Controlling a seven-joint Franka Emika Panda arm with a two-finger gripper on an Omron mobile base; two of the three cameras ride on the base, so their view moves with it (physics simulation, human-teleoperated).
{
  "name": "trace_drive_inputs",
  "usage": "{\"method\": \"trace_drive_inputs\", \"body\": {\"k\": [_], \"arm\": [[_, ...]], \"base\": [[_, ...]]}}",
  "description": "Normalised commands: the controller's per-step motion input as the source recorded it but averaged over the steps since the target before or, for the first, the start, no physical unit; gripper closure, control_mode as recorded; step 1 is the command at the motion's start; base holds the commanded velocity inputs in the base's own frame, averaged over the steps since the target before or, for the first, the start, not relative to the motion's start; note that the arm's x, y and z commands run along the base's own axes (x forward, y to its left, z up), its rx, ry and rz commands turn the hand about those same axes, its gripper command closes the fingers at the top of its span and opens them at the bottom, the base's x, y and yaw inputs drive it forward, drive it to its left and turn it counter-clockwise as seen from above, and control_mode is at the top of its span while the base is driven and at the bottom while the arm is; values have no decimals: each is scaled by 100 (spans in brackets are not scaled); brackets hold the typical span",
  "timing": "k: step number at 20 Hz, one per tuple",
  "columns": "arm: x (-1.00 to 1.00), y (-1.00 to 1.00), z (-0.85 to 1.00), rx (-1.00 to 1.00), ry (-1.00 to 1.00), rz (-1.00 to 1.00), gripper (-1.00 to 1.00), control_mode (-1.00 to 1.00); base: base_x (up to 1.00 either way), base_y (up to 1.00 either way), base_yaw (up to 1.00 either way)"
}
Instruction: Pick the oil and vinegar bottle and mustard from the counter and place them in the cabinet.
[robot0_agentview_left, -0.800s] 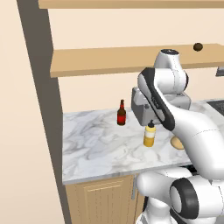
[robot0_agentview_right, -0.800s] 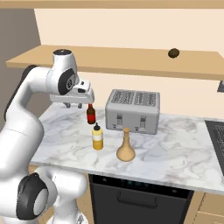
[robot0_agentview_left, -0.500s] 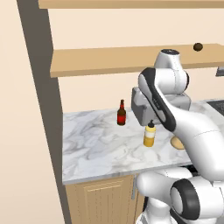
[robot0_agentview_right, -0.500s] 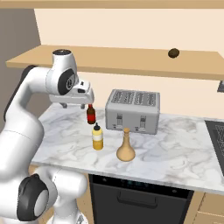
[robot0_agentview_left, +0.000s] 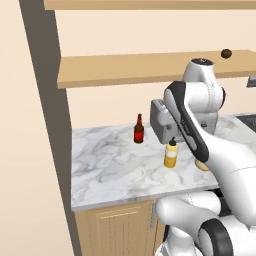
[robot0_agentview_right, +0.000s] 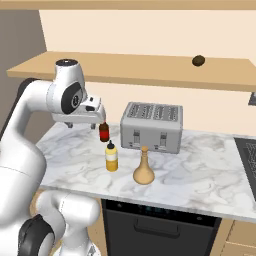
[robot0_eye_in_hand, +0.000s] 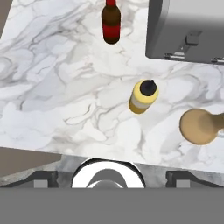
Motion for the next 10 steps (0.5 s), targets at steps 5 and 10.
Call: {"method": "trace_drive_inputs", "body": {"k": [5,10], "arm": [[-35,-20,-5,0,-5,0,-100,-100],[-32,-25,-6,0,-5,0,-100,-100]], "base": [[0,0,0],[0,0,0]]}}
